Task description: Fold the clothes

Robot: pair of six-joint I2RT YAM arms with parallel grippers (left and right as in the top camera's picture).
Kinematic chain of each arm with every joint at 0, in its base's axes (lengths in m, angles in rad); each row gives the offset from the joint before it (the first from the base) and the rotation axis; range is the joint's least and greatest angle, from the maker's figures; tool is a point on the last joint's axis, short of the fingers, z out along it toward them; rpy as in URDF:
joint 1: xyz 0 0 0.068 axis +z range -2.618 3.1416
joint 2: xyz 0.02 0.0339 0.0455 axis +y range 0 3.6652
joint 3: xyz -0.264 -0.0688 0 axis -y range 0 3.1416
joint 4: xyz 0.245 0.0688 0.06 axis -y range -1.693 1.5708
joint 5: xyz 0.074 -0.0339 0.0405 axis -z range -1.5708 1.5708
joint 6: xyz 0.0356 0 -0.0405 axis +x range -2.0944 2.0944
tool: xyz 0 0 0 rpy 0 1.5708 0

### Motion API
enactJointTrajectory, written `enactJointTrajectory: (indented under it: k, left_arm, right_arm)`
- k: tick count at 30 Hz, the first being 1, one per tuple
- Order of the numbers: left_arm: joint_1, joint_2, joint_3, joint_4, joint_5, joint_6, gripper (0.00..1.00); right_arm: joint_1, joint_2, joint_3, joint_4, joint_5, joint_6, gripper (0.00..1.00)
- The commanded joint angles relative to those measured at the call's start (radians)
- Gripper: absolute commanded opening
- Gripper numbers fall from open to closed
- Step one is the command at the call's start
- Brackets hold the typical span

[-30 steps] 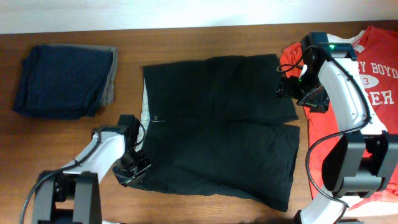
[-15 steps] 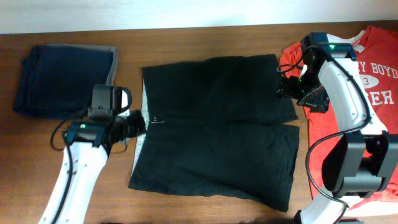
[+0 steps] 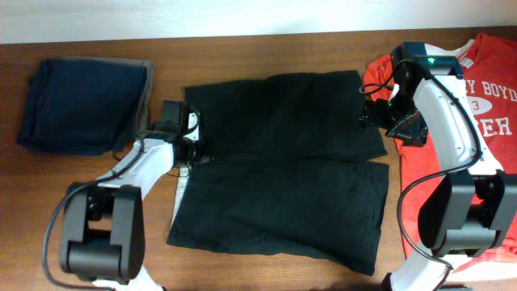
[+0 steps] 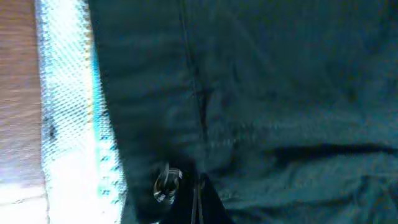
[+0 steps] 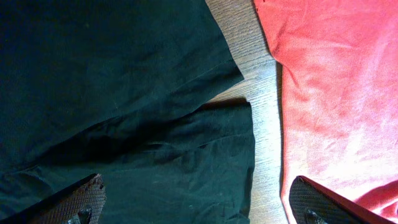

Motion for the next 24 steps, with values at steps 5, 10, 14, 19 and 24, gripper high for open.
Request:
enactJointTrajectory:
  k: [5,10,14,19,24]
  left_arm:
    - [0.010,0.159,0.001,0.045,-0.206,-0.024,0.00]
    - [0.102,0.204,0.001,0.140,-0.204,-0.076,0.00]
    - [0.131,0.204,0.001,0.093,-0.204,-0.100,0.00]
    - [0.148,0.187,0.037,0.038,-0.092,-0.128,0.00]
    - [0.138,-0.090,0.181,-0.166,-0.076,-0.113,0.00]
  right_arm:
    - [-0.006,-0.002,0.012,-0.001,-0.002,0.004,0.98]
    - [-0.006,-0.001,0.012,-0.001,-0.002,0.004,0.98]
    - [-0.006,-0.002,0.012,-0.001,-0.002,0.004,0.98]
    - [-0.006,-0.001,0.012,-0.001,-0.002,0.004,0.98]
    - [-0.006,-0.001,0.012,-0.001,-0.002,0.004,0.98]
